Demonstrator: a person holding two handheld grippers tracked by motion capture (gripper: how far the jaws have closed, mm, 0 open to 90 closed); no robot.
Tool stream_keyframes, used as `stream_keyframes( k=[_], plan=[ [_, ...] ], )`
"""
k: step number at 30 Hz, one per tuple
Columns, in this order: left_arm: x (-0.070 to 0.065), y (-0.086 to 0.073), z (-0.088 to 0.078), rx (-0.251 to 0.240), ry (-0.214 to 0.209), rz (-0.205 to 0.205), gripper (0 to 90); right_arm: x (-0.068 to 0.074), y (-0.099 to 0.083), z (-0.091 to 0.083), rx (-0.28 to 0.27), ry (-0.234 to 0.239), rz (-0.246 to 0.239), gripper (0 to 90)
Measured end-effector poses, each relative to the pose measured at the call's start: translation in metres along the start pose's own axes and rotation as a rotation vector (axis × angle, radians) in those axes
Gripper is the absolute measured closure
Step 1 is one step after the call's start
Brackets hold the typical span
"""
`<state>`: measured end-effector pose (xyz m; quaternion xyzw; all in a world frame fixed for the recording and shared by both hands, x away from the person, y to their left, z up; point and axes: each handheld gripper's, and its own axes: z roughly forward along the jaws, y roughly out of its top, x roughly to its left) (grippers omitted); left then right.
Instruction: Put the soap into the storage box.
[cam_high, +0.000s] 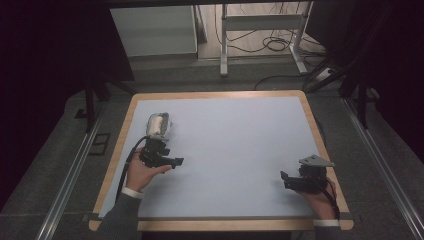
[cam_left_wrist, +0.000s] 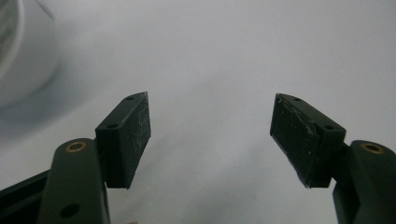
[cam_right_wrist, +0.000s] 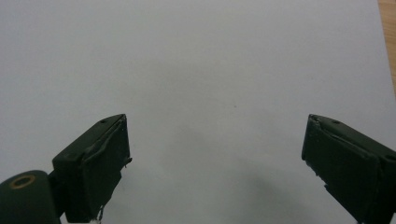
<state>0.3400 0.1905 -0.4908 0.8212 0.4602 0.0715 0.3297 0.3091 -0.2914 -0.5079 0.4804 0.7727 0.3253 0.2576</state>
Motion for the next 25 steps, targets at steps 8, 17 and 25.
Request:
stream_keyframes(
  k=[8, 17, 25],
  plan=[
    [-0.007, -0.032, 0.002, -0.001, -0.016, -0.025, 27.6, 0.000, 0.000, -0.002, -0.007, -0.002, -0.001, 7.4],
    [-0.003, -0.049, 0.001, -0.029, -0.015, -0.076, 27.0, -0.001, 0.000, -0.002, -0.009, 0.000, -0.004, 7.4],
    [0.002, -0.052, -0.002, -0.060, -0.011, -0.103, 27.0, -0.001, 0.001, -0.003, -0.015, 0.002, -0.005, 7.4]
  ],
)
